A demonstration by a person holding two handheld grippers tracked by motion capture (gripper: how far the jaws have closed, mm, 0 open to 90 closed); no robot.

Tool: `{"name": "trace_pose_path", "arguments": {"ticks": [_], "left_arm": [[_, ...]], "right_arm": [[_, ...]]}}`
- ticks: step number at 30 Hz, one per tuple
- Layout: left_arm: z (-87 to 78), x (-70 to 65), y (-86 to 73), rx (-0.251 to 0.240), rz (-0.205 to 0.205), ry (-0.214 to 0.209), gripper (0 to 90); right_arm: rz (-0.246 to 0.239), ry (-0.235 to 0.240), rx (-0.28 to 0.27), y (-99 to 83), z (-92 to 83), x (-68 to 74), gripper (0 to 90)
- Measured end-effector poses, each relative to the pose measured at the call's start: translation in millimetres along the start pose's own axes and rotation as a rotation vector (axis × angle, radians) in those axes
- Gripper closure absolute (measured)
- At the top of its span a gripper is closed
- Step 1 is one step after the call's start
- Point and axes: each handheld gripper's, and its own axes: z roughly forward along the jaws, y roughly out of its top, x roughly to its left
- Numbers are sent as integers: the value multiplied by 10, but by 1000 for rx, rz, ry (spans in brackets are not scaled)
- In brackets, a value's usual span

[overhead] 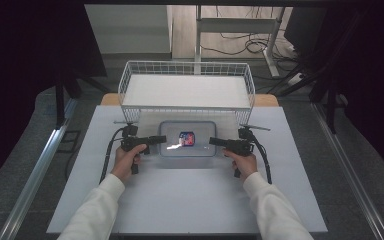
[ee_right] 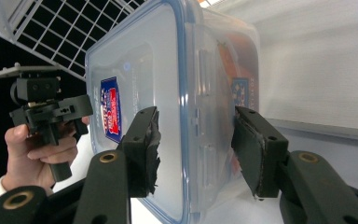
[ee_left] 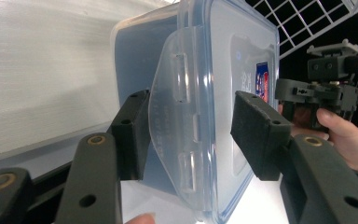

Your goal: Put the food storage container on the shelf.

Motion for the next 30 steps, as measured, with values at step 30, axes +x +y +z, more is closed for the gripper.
{"name": "trace_pose_path", "arguments": {"ticks": [30], "left_arm": [[-205, -349, -204, -5, 135, 152, 240]], "right_arm": [[-136, -173, -109, -174, -356, 285, 403]]}}
